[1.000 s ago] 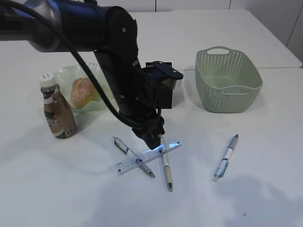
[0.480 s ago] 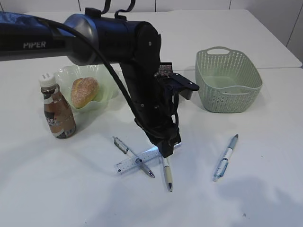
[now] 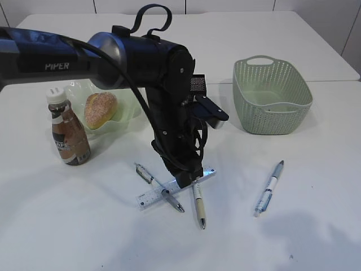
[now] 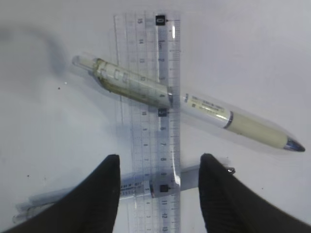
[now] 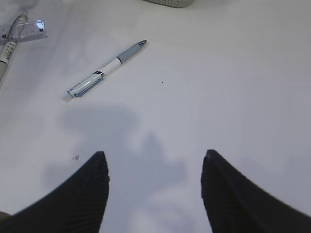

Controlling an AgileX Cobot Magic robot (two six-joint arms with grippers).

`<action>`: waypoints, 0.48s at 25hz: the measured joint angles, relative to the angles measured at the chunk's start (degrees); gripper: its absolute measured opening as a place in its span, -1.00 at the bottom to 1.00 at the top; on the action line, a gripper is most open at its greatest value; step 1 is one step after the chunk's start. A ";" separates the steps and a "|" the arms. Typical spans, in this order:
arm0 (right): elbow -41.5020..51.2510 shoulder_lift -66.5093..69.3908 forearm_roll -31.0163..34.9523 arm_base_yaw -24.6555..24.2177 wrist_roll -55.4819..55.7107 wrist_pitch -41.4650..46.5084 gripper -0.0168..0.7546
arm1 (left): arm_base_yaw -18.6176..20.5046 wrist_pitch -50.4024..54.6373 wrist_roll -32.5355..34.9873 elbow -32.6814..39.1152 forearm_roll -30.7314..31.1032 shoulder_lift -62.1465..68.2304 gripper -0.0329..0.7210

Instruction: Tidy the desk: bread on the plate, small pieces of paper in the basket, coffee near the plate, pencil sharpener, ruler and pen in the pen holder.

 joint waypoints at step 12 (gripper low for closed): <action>0.00 0.00 -0.37 0.00 0.00 0.00 0.28 | 0.00 -0.14 -0.22 0.00 0.61 2.62 0.07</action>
